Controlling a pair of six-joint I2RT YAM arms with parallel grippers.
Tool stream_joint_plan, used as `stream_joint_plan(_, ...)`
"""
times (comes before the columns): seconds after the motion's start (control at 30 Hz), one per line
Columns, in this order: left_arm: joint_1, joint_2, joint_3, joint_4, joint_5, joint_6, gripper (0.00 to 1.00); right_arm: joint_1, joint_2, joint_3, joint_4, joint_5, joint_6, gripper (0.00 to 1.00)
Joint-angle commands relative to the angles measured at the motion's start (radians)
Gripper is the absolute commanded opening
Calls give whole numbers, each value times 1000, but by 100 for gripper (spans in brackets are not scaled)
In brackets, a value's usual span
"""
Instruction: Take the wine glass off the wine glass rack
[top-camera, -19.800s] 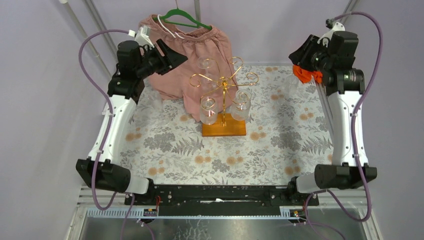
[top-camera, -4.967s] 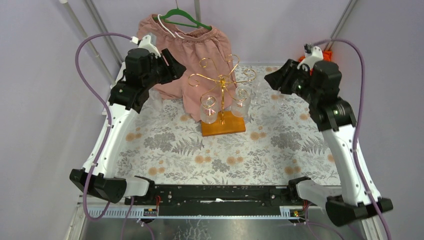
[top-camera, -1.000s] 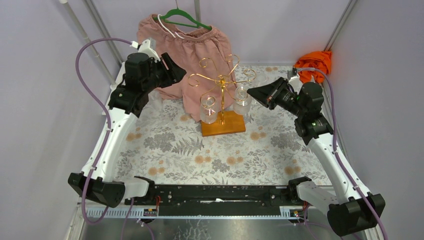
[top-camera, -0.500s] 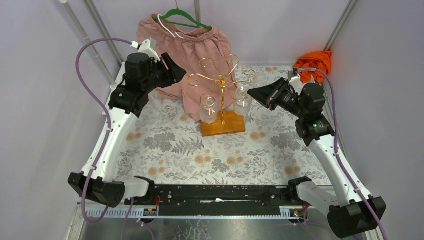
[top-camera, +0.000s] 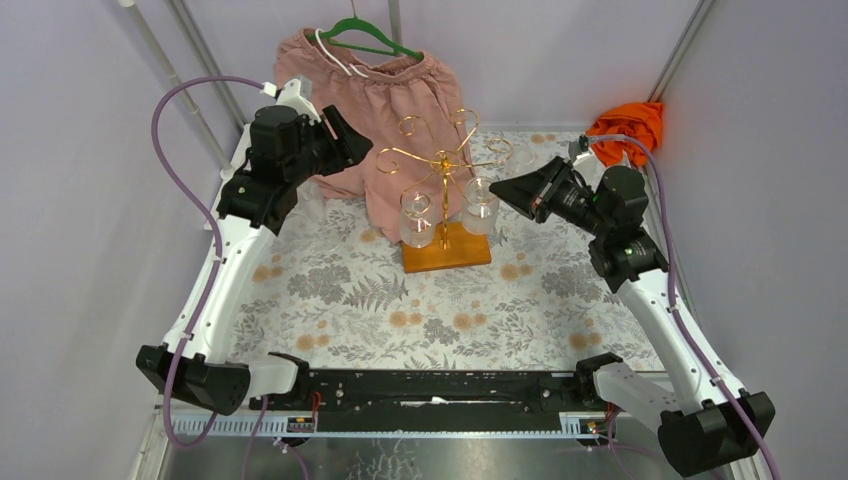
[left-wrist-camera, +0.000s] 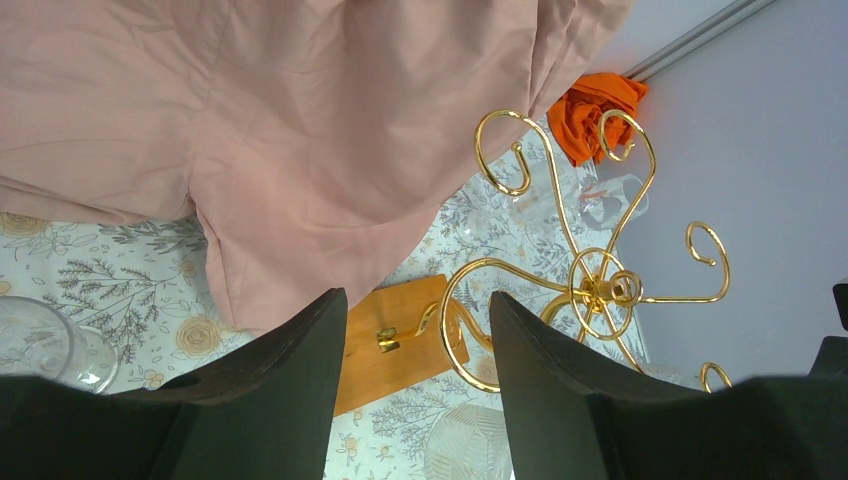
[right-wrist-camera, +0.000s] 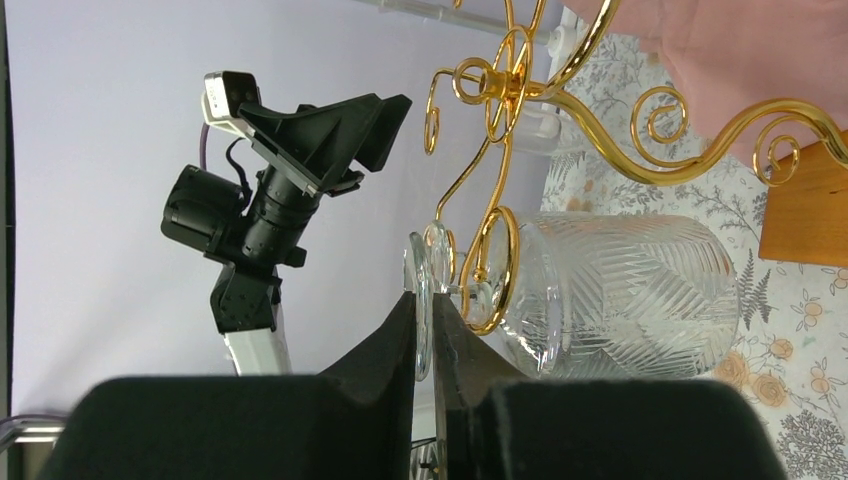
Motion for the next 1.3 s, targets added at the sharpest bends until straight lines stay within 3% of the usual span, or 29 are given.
stream_joint_plan(0.0,-4,9,15,59,7,-4,63,28,-8,69,52,-40,-3,0)
stream_joint_plan(0.77,-5,3,-4,59,2,2,63,74,106,141,120,42,-37,0)
stream_joint_plan(1.27,-4,-4,-15,59,-1,5,63,74,152,220,52,114,-124,0)
